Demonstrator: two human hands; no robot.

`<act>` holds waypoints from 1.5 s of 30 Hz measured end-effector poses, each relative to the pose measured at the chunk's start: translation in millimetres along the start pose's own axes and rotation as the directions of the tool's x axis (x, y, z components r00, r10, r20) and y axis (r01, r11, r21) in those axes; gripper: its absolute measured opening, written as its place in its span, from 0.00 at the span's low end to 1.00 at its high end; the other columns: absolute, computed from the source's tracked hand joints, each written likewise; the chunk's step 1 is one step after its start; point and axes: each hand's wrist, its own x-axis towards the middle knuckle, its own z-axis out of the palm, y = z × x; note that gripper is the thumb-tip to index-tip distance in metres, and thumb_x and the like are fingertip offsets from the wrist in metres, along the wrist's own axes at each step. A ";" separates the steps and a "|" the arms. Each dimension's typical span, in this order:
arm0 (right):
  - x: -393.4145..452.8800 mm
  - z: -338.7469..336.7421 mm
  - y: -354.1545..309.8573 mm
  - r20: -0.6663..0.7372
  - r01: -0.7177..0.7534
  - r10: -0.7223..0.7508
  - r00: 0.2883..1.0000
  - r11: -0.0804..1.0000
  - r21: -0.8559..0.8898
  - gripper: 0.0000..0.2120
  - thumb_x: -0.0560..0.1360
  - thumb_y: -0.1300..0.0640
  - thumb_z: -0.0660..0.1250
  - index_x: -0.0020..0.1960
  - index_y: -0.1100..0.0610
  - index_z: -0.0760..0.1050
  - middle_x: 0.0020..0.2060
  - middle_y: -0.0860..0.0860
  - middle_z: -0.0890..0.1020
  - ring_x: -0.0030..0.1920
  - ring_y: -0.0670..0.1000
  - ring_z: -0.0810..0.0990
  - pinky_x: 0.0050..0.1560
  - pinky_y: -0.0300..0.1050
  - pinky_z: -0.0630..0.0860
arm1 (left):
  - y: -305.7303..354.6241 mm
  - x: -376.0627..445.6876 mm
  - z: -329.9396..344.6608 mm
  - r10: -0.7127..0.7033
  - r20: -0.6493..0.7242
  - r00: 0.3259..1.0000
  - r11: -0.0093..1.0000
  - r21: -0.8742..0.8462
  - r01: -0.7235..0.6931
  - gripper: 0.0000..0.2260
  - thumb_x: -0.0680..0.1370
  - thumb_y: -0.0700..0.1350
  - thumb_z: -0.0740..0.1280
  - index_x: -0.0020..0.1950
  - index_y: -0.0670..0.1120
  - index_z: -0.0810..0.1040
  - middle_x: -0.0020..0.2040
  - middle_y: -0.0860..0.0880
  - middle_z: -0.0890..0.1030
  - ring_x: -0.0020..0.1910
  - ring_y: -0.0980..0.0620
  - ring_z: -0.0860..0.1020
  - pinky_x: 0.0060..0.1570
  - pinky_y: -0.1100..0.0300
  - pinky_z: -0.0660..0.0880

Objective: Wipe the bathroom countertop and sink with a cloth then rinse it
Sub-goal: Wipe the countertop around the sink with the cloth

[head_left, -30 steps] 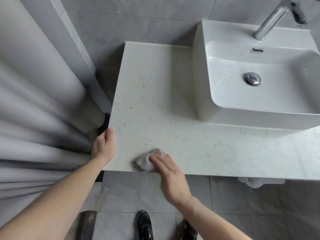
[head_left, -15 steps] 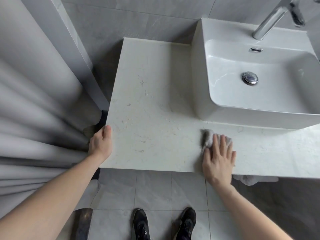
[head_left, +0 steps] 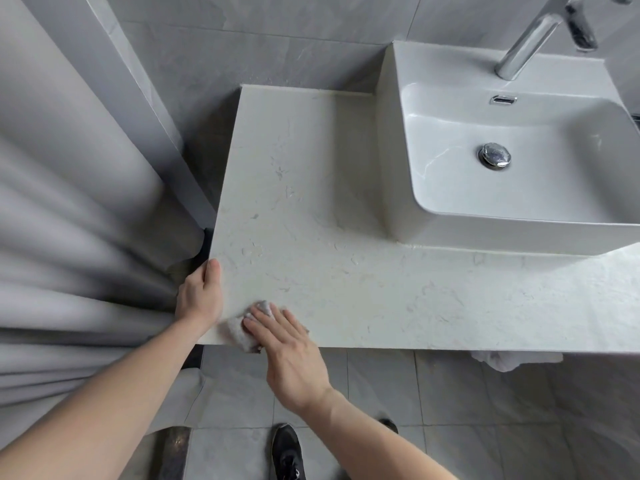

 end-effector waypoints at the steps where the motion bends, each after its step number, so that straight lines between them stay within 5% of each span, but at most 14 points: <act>1: -1.9 -9.0 6.3 -0.042 -0.024 0.026 0.999 0.998 0.053 0.32 0.75 0.66 0.54 0.78 0.53 0.67 0.78 0.50 0.69 0.81 0.50 0.62 0.80 0.52 0.58 | -0.4 0.2 0.6 -0.003 0.003 1.000 1.000 -0.003 0.003 0.26 0.85 0.60 0.53 0.66 0.44 0.80 0.64 0.37 0.81 0.65 0.34 0.76 0.63 0.44 0.73; 5: -18.9 -65.4 58.7 -0.281 -0.241 0.291 0.915 0.950 0.201 0.33 0.75 0.74 0.60 0.76 0.52 0.71 0.77 0.48 0.71 0.78 0.45 0.66 0.79 0.45 0.62 | -1.0 -0.8 0.6 -0.019 0.006 1.000 1.000 -0.009 0.019 0.24 0.85 0.60 0.52 0.61 0.44 0.80 0.59 0.39 0.82 0.62 0.34 0.76 0.59 0.45 0.72; 9: -35.5 -136.8 142.6 -0.489 -0.535 0.533 0.691 0.832 0.151 0.24 0.81 0.68 0.61 0.75 0.53 0.73 0.76 0.52 0.72 0.77 0.52 0.68 0.77 0.51 0.66 | 0.7 -1.6 -1.4 0.002 0.022 1.000 1.000 0.001 -0.002 0.22 0.85 0.60 0.51 0.53 0.47 0.78 0.53 0.39 0.82 0.57 0.34 0.77 0.53 0.46 0.71; 13: -37.0 -178.5 197.7 -0.479 -0.772 0.707 0.520 0.629 0.090 0.19 0.83 0.61 0.55 0.73 0.58 0.69 0.75 0.60 0.69 0.77 0.61 0.62 0.75 0.59 0.60 | 2.5 -2.5 -2.2 -0.007 0.018 1.000 1.000 -0.006 0.007 0.22 0.86 0.58 0.52 0.56 0.47 0.80 0.51 0.42 0.81 0.56 0.36 0.77 0.52 0.49 0.69; 17: -16.6 -160.3 187.7 -0.442 -0.848 0.769 0.461 0.529 0.036 0.27 0.82 0.58 0.56 0.80 0.60 0.59 0.82 0.59 0.58 0.81 0.64 0.53 0.79 0.64 0.53 | 5.6 -5.0 -2.3 -0.026 0.023 0.999 1.000 -0.006 0.026 0.19 0.86 0.57 0.52 0.45 0.49 0.75 0.43 0.45 0.77 0.49 0.38 0.75 0.49 0.49 0.68; 23: 38.5 -94.3 106.2 -0.411 -0.806 0.747 0.523 0.590 0.046 0.33 0.77 0.58 0.54 0.81 0.63 0.56 0.82 0.60 0.55 0.82 0.64 0.52 0.80 0.61 0.51 | 8.5 -5.6 -2.5 -0.025 0.008 1.000 1.000 0.000 0.025 0.18 0.86 0.57 0.52 0.44 0.49 0.73 0.42 0.45 0.76 0.49 0.38 0.75 0.49 0.48 0.68; 27: 54.0 -63.1 65.1 -0.253 -0.572 0.538 0.804 0.816 -0.086 0.39 0.69 0.60 0.50 0.81 0.58 0.59 0.83 0.56 0.56 0.83 0.63 0.50 0.81 0.60 0.49 | 8.5 -5.3 -2.4 -0.033 0.017 0.999 0.999 0.002 0.033 0.18 0.86 0.57 0.53 0.47 0.47 0.75 0.47 0.40 0.79 0.55 0.35 0.76 0.51 0.47 0.69; 30: 62.3 -41.0 38.1 -0.143 -0.424 0.408 0.902 0.898 -0.114 0.41 0.70 0.63 0.53 0.83 0.56 0.54 0.84 0.52 0.53 0.83 0.59 0.45 0.82 0.57 0.45 | 7.2 -4.6 -2.5 -0.027 0.016 0.999 1.000 0.000 0.027 0.19 0.85 0.58 0.53 0.48 0.48 0.75 0.48 0.40 0.80 0.57 0.34 0.76 0.52 0.47 0.69; 38: 27.9 -73.5 76.5 -0.072 -0.311 0.303 0.950 0.936 -0.168 0.46 0.66 0.67 0.63 0.83 0.52 0.56 0.83 0.51 0.57 0.83 0.57 0.49 0.83 0.54 0.48 | 5.8 -3.6 -2.1 -0.024 0.017 1.000 1.000 -0.020 0.024 0.22 0.86 0.57 0.53 0.59 0.44 0.80 0.59 0.38 0.82 0.61 0.34 0.76 0.56 0.47 0.70; 41: 2.5 -96.0 114.9 -0.219 -0.452 0.416 0.883 0.878 -0.158 0.38 0.74 0.66 0.62 0.82 0.51 0.60 0.82 0.51 0.60 0.82 0.60 0.56 0.81 0.59 0.54 | 1.6 -1.1 -1.8 -0.007 0.022 1.000 1.000 -0.024 0.008 0.23 0.86 0.58 0.51 0.62 0.47 0.80 0.60 0.40 0.83 0.62 0.35 0.77 0.57 0.46 0.72; 45: -13.6 -109.8 140.9 -0.330 -0.597 0.533 0.779 0.792 -0.131 0.27 0.84 0.55 0.57 0.83 0.48 0.58 0.83 0.47 0.57 0.83 0.56 0.52 0.81 0.60 0.51 | -2.6 1.1 -1.0 -0.013 0.032 0.999 0.999 -0.034 0.014 0.25 0.84 0.62 0.50 0.64 0.49 0.80 0.61 0.42 0.83 0.61 0.36 0.77 0.59 0.44 0.74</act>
